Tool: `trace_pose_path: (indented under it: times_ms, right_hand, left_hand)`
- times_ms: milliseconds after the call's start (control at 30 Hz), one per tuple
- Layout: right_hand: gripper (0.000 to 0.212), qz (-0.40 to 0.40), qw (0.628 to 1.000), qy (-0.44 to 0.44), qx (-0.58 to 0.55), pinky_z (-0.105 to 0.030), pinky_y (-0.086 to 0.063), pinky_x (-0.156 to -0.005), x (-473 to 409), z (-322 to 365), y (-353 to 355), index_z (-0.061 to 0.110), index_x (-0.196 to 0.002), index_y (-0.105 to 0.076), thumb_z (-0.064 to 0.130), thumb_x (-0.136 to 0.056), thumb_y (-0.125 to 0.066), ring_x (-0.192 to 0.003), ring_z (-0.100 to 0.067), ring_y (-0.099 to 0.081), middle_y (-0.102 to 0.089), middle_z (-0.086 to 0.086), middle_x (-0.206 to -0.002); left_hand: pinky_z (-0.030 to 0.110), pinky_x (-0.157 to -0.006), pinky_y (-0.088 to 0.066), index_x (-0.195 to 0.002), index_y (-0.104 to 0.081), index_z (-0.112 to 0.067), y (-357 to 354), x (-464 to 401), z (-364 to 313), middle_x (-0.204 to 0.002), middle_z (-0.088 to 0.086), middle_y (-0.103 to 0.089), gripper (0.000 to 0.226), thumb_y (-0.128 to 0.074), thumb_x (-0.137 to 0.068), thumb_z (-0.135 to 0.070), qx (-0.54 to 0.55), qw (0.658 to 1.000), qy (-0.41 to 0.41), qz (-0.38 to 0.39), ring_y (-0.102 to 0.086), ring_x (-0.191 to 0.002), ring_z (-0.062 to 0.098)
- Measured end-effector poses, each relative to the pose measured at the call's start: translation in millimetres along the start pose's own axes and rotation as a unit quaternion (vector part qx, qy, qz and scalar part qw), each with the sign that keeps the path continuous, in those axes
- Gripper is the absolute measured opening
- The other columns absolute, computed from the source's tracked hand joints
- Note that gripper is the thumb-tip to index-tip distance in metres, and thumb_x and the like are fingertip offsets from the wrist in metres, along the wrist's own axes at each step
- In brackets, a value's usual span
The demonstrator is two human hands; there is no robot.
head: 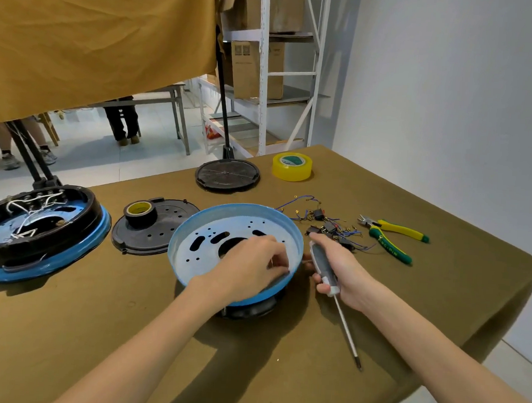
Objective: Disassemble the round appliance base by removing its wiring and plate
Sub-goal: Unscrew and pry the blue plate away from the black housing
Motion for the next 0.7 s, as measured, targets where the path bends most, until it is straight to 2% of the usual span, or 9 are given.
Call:
trace_pose_path:
  times_ms: [100, 200, 267, 400, 567, 700]
  right_hand:
    - [0.049, -0.029, 0.991, 0.069, 0.113, -0.022, -0.035, -0.036, -1, 16, 6, 0.01, -0.111, -0.064, 0.052, -0.088, -0.073, -0.049, -0.011, -0.046, -0.052, -0.006, -0.082]
    - [0.036, 0.009, 0.976, 0.121, 0.18, -0.022, -0.036, -0.036, 2, 20, -7, 0.008, -0.11, -0.064, 0.039, -0.093, -0.072, -0.046, -0.009, -0.046, -0.05, 0.002, -0.064]
    - [0.031, 0.013, 0.974, 0.133, 0.185, -0.022, -0.035, -0.036, 4, 21, -9, 0.008, -0.108, -0.064, 0.036, -0.095, -0.07, -0.045, -0.009, -0.045, -0.051, 0.006, -0.057]
    - [0.03, 0.02, 0.977, 0.129, 0.171, -0.022, -0.037, -0.037, 5, 22, -10, 0.008, -0.108, -0.065, 0.035, -0.097, -0.069, -0.048, -0.01, -0.048, -0.061, -0.003, -0.07]
    - [0.032, 0.021, 0.979, 0.123, 0.164, -0.022, -0.039, -0.037, 8, 23, -13, 0.009, -0.109, -0.065, 0.039, -0.096, -0.068, -0.049, -0.01, -0.049, -0.064, -0.002, -0.071]
    - [0.029, 0.037, 0.984, 0.101, 0.145, -0.021, -0.039, -0.038, 7, 17, -13, 0.013, -0.113, -0.064, 0.037, -0.098, -0.067, -0.051, -0.01, -0.05, -0.065, -0.002, -0.073]
  left_hand:
    - [0.038, -0.084, -0.056, -0.106, -0.072, -0.026, -6, -1, 1, -0.103, -0.01, -0.062, 0.012, -0.066, -0.099, -0.033, -0.009, 1.0, 0.005, 0.004, -0.059, -0.092, 0.012]
    - [0.034, -0.079, -0.055, -0.105, -0.069, -0.026, -7, -6, 0, -0.103, -0.008, -0.061, 0.011, -0.064, -0.1, -0.034, -0.029, 0.999, 0.004, 0.019, -0.058, -0.09, 0.012]
    - [0.031, -0.075, -0.051, -0.104, -0.068, -0.023, -7, -9, -5, -0.104, -0.006, -0.061, 0.011, -0.062, -0.101, -0.031, -0.05, 0.998, -0.009, 0.026, -0.057, -0.088, 0.013]
    - [0.033, -0.077, -0.052, -0.106, -0.065, -0.022, -12, -12, -9, -0.105, -0.006, -0.057, 0.009, -0.058, -0.103, -0.027, -0.052, 0.997, -0.036, 0.049, -0.057, -0.09, 0.014]
    - [0.036, -0.078, -0.054, -0.1, -0.057, -0.028, -9, -10, -9, -0.096, -0.014, -0.058, 0.006, -0.053, -0.105, -0.027, -0.009, 0.998, -0.051, 0.037, -0.056, -0.087, 0.006]
    - [0.036, -0.078, -0.056, -0.098, -0.053, -0.029, 4, -8, 7, -0.094, -0.009, -0.065, 0.01, -0.049, -0.107, -0.027, 0.048, 0.999, 0.005, -0.004, -0.062, -0.086, 0.009]
Point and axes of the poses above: each hand's wrist, its own x-axis away from the middle knuckle, its own y-axis out of the back of the hand, z = x × y, the point moved 10 cm from there along -x, towards the middle knuckle
